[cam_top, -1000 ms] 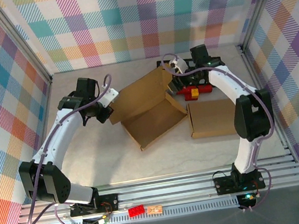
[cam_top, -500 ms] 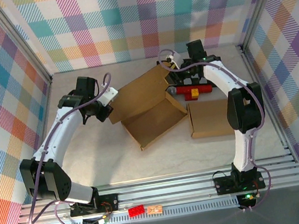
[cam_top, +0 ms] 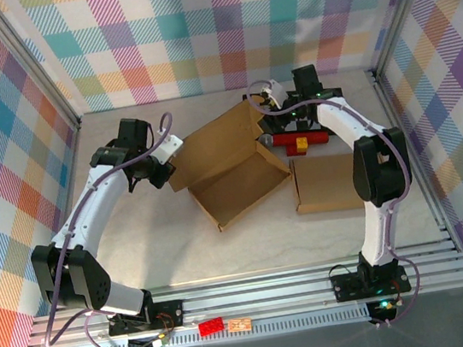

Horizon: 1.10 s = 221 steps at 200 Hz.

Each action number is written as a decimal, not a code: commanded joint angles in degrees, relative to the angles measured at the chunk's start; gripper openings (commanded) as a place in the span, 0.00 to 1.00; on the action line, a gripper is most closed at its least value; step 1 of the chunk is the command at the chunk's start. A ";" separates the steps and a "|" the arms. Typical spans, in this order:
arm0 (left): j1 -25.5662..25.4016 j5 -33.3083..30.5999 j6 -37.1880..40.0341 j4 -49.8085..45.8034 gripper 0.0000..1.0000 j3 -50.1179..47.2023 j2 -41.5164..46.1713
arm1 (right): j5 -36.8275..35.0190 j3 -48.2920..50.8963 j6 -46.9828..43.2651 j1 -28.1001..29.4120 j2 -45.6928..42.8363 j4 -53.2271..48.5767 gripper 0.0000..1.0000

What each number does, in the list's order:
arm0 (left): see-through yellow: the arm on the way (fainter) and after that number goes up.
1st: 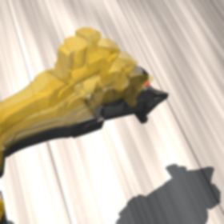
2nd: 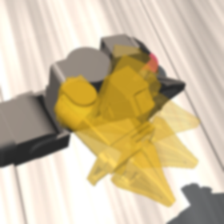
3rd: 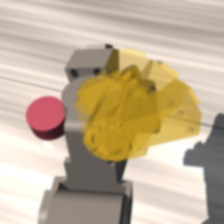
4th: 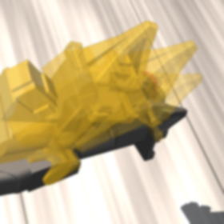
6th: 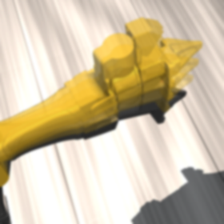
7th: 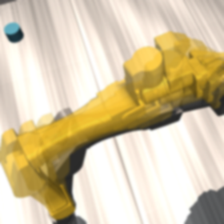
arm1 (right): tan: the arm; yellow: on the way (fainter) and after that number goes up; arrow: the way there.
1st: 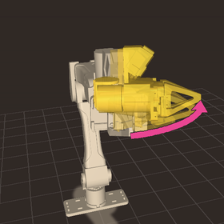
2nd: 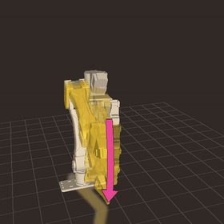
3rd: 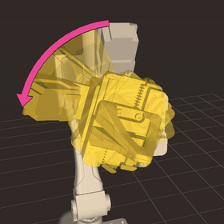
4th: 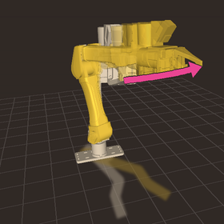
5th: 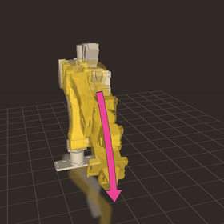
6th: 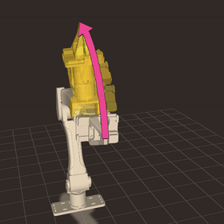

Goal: Fold the paper box

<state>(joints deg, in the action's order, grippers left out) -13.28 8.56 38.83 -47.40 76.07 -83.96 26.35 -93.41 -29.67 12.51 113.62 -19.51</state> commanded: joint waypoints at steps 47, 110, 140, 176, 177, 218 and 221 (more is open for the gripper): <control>0.62 0.88 -0.07 -1.56 0.00 1.49 -1.25 | 8.78 -4.49 -0.21 -0.47 2.05 3.42 0.77; 0.62 0.27 -0.85 -0.93 0.00 2.14 -1.88 | 10.01 -5.57 -1.01 0.73 1.99 -0.50 0.45; 0.62 -0.37 -1.28 -0.36 0.00 2.41 -2.17 | 7.11 -2.73 -1.62 1.16 -0.94 -1.30 0.34; 0.62 -0.13 -2.49 0.61 0.03 2.46 -2.33 | 5.12 -1.26 -2.19 2.60 -2.68 -2.02 0.05; 0.62 -0.17 -2.56 0.63 0.03 2.48 -2.34 | 5.03 -1.21 -2.21 2.69 -2.73 -2.02 0.04; 0.62 -0.03 -6.59 2.49 0.36 2.04 -1.44 | 0.28 5.26 -0.15 4.91 -7.61 3.33 0.00; 0.62 -0.10 -6.92 2.63 0.38 1.85 -1.26 | -0.10 5.63 0.06 5.00 -7.94 3.60 0.00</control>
<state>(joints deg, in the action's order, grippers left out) -12.97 8.12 34.61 -46.26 77.34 -85.78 28.27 -91.05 -30.52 15.86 110.08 -18.87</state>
